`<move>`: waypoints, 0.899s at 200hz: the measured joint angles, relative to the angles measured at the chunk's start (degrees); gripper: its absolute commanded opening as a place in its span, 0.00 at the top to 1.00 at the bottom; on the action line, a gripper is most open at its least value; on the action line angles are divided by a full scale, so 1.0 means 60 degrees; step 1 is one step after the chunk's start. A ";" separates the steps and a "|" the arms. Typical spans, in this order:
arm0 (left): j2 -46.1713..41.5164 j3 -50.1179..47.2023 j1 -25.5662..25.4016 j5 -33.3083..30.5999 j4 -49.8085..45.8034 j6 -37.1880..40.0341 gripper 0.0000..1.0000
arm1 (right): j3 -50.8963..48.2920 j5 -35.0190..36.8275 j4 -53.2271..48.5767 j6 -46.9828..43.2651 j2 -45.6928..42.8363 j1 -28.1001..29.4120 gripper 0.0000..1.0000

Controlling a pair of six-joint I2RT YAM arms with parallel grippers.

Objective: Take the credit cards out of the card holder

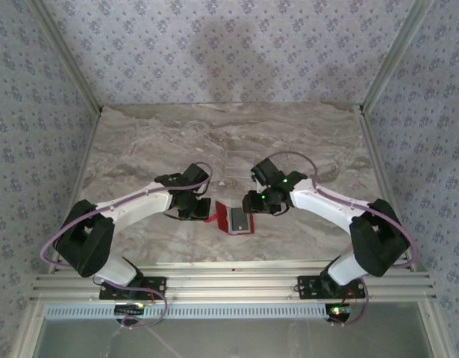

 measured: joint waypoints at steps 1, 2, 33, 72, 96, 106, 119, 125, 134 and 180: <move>-0.0004 -0.0004 0.0011 0.0000 0.0004 0.0011 0.96 | 0.0015 -0.0011 0.0011 0.0022 0.0015 0.0015 0.61; -0.0004 -0.0015 0.0022 0.0000 0.0004 0.0025 0.96 | 0.0036 -0.0025 0.0022 0.0044 0.0036 0.0033 0.62; -0.0004 -0.0219 0.0284 -0.0124 -0.0011 0.0350 0.94 | 0.0608 -0.0430 0.0463 0.0437 0.0852 0.0656 0.73; -0.0004 -0.0448 0.0463 -0.0382 -0.0044 0.0565 0.84 | 0.1581 -0.0758 0.0962 0.0787 0.2106 0.1297 0.78; -0.0004 -0.0477 0.0470 -0.0506 -0.0047 0.0586 0.78 | 0.2051 -0.0922 0.1224 0.0954 0.2834 0.1548 0.81; -0.0007 -0.0477 0.0470 -0.0579 -0.0051 0.0590 0.75 | 0.2237 -0.0962 0.1351 0.0987 0.3151 0.1610 0.82; -0.0044 -0.0484 0.0481 -0.0681 -0.0055 0.0572 0.72 | 0.2379 -0.0954 0.1446 0.1038 0.3461 0.1643 0.83; -0.0095 -0.0484 0.0481 -0.0729 -0.0084 0.0557 0.70 | 0.2397 -0.0954 0.1486 0.1056 0.3559 0.1643 0.83; -0.0233 -0.0484 0.0481 -0.0783 -0.0153 0.0557 0.66 | 0.2397 -0.0951 0.1537 0.1100 0.3690 0.1643 0.83; -0.1421 -0.0495 0.0503 -0.0754 -0.0200 0.0142 0.62 | 0.2397 -0.0994 0.1741 0.1198 0.4178 0.1592 0.83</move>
